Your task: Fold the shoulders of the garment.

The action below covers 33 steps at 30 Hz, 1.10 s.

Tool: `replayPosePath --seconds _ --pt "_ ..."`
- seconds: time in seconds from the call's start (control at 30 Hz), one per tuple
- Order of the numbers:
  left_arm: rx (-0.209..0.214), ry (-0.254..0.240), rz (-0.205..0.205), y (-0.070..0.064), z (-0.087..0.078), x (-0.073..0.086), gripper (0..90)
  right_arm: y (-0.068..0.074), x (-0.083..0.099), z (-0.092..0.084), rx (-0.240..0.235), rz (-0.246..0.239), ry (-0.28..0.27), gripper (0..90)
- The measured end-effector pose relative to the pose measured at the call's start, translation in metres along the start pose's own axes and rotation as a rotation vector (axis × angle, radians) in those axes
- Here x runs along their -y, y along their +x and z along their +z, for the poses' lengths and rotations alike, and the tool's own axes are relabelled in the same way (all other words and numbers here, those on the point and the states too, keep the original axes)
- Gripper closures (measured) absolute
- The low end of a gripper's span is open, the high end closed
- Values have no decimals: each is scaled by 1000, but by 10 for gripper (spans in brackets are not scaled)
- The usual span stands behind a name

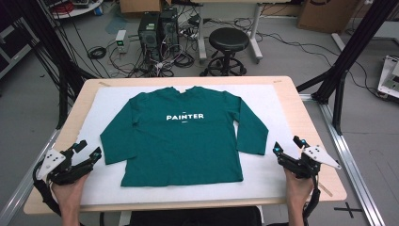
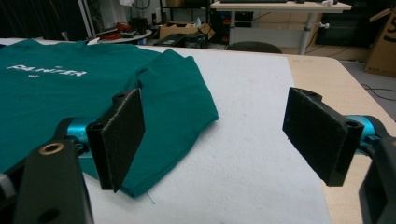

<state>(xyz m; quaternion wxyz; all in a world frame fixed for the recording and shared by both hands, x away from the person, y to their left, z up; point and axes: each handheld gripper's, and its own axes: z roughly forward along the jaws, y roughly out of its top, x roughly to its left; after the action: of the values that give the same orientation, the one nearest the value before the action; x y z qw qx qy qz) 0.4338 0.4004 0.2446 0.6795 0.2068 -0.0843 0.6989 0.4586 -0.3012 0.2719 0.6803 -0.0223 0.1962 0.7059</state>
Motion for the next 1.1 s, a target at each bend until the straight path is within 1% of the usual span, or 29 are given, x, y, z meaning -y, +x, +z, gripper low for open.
replayPosePath --seconds 0.03,0.07,0.1,0.17,0.2,0.23,0.27,0.3,0.33,0.37,0.43,0.47,0.5,0.53,0.57,0.6,0.7,0.77,0.8,0.83,0.93,1.1 --pt "0 0 0 0 0 0 349 0 0 0 0 0 0 212" --pt "8 15 -9 0 0 -1 359 0 0 0 1 -4 3 213" --pt "16 29 -9 0 0 -2 359 0 0 0 1 -4 3 213" --pt "32 79 2 -2 0 -6 399 1 0 0 4 -7 5 213" --pt "47 105 8 -2 1 -8 446 1 0 1 5 -7 7 213" --pt "78 148 12 -4 3 -13 458 1 0 1 6 -9 8 213" --pt "78 148 12 -4 3 -13 470 1 0 1 7 -11 8 213" --pt "103 197 30 -7 6 -17 491 1 0 1 8 -12 8 213" --pt "116 224 41 -8 8 -18 501 1 0 1 8 -12 9 212" --pt "116 224 41 -8 8 -18 513 1 0 1 8 -12 9 212" --pt "142 274 71 -12 13 -21 540 1 0 1 10 -13 8 213" --pt "165 325 103 -17 18 -23 554 1 0 1 10 -14 8 213" --pt "165 325 103 -17 18 -23 568 1 0 1 11 -15 9 213" --pt "190 368 131 -21 25 -23 570 2 0 1 13 -16 9 213" --pt "190 368 131 -21 25 -23 575 2 0 1 13 -16 9 213" --pt "203 396 145 -23 30 -23 588 2 0 1 13 -18 12 213" --pt "223 452 152 -27 40 -22 588 2 0 1 16 -19 13 213" --pt "233 504 155 -29 47 -20 588 2 0 1 15 -18 11 213" --pt "233 504 155 -29 47 -20 589 2 0 1 15 -18 11 213" --pt "232 519 161 -29 49 -19 588 2 0 1 15 -18 11 213" --pt "239 542 162 -30 52 -17 587 2 0 1 16 -18 11 213" --pt "243 552 168 -31 55 -16 574 2 -1 1 19 -18 15 213"
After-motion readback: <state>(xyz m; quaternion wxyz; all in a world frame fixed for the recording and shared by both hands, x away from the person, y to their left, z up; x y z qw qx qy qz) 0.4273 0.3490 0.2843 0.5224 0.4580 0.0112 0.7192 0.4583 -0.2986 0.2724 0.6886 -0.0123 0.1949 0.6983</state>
